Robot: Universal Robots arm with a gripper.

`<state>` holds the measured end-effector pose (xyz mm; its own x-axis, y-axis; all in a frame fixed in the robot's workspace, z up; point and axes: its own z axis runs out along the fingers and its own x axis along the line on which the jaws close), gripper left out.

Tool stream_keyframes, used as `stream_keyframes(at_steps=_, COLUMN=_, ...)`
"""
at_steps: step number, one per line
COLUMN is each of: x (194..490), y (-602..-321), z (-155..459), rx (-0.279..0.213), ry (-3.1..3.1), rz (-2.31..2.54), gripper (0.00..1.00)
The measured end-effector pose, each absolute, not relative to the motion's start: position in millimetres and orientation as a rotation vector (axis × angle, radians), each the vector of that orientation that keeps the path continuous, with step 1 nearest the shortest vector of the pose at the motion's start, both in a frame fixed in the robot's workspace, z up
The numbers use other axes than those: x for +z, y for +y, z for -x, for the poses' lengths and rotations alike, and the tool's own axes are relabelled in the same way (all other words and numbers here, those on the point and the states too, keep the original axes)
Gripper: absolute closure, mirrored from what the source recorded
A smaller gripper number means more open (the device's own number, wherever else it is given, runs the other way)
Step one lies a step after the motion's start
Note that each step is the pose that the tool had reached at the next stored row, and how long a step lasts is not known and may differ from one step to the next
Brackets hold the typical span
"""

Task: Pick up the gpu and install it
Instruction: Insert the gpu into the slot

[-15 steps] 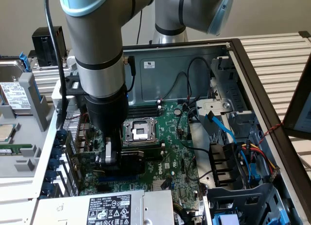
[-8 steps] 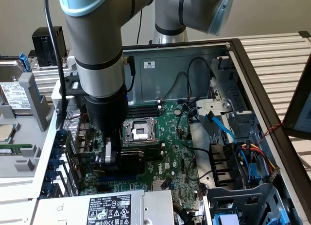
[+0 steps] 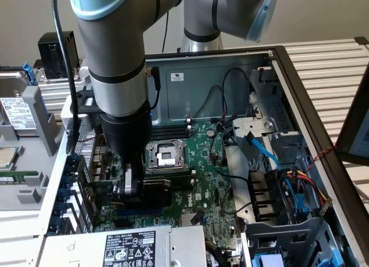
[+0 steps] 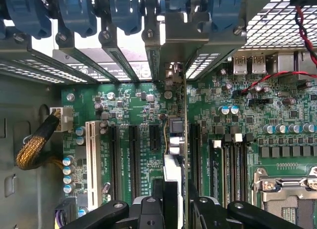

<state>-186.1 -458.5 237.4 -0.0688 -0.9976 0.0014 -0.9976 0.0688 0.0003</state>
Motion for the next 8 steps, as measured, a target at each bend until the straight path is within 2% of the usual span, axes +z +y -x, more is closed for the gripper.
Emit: stream_keyframes(at_steps=8, x=237.5, y=-459.0, z=185.3, rx=0.001, ry=-2.292, rz=-2.147, gripper=0.72)
